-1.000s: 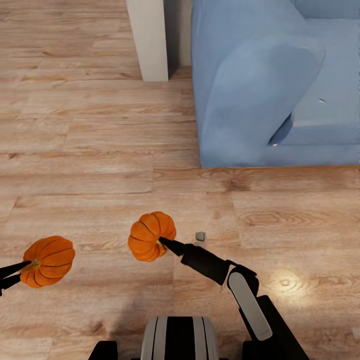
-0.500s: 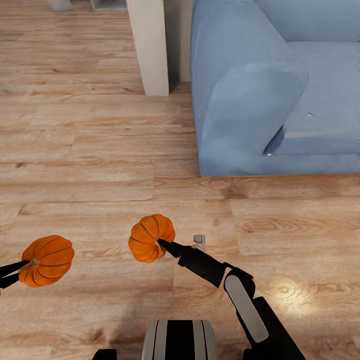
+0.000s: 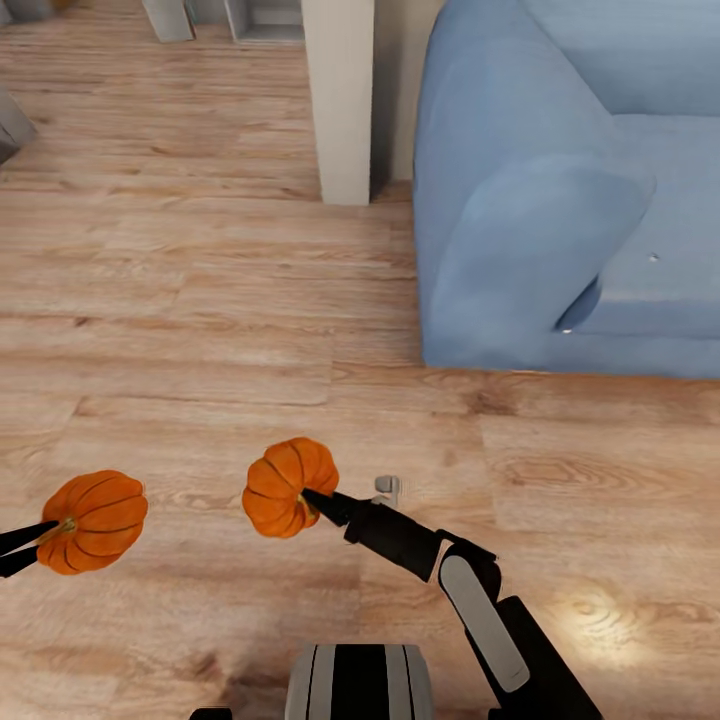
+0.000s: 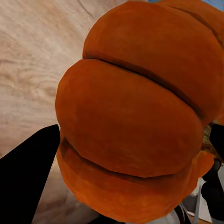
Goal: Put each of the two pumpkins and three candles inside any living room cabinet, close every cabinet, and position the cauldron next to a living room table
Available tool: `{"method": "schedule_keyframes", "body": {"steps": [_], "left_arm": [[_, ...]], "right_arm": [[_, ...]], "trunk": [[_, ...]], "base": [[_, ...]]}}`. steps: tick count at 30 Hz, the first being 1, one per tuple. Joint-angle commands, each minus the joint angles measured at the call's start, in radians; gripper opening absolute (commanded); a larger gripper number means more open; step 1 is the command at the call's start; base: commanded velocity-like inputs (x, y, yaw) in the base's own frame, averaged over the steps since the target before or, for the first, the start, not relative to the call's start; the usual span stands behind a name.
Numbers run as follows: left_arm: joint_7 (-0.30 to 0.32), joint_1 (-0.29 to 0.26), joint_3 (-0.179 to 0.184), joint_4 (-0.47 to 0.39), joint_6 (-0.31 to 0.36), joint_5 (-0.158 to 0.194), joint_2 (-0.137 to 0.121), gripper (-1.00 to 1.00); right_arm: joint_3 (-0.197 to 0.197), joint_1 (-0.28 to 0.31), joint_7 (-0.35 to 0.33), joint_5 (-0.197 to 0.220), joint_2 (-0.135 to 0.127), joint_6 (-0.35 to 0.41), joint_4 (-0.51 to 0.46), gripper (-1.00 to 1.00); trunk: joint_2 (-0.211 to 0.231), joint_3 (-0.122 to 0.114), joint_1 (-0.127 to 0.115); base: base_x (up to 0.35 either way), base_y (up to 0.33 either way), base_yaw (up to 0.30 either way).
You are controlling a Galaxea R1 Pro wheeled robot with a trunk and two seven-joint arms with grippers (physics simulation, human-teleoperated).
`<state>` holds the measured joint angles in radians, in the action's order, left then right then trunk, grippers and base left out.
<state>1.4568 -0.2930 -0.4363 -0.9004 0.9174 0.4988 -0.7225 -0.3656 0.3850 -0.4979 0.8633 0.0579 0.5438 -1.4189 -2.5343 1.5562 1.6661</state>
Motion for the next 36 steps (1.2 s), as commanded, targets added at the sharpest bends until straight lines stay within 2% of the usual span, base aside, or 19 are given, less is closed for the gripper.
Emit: {"method": "schedule_keyframes", "body": {"steps": [1, 14, 28, 36], "left_arm": [[0.000, 0.000, -0.002, 0.000, 0.000, 0.001, 0.000, -1.00], [0.001, 0.000, -0.012, 0.000, 0.000, 0.001, 0.000, -1.00], [0.002, 0.000, -0.012, 0.008, 0.005, 0.008, -0.022, -1.00], [0.034, 0.000, -0.013, 0.008, 0.022, 0.003, -0.024, -1.00]], "right_arm": [[-0.002, 0.000, 0.001, 0.004, 0.000, 0.001, 0.000, -1.00], [-0.004, 0.000, 0.002, 0.003, 0.000, 0.001, 0.001, -1.00], [-0.009, 0.000, 0.002, 0.003, 0.000, 0.001, 0.001, -1.00], [-0.012, 0.000, 0.001, 0.002, 0.000, -0.010, 0.001, -1.00]], "trunk": [[0.000, 0.000, 0.000], [0.000, 0.000, 0.000], [0.000, 0.000, 0.000], [0.002, -0.031, -0.004]], "base": [[0.000, 0.000, 0.278], [0.008, 0.013, 0.280], [0.051, 0.258, 0.282], [0.001, 0.035, 0.129]]}}
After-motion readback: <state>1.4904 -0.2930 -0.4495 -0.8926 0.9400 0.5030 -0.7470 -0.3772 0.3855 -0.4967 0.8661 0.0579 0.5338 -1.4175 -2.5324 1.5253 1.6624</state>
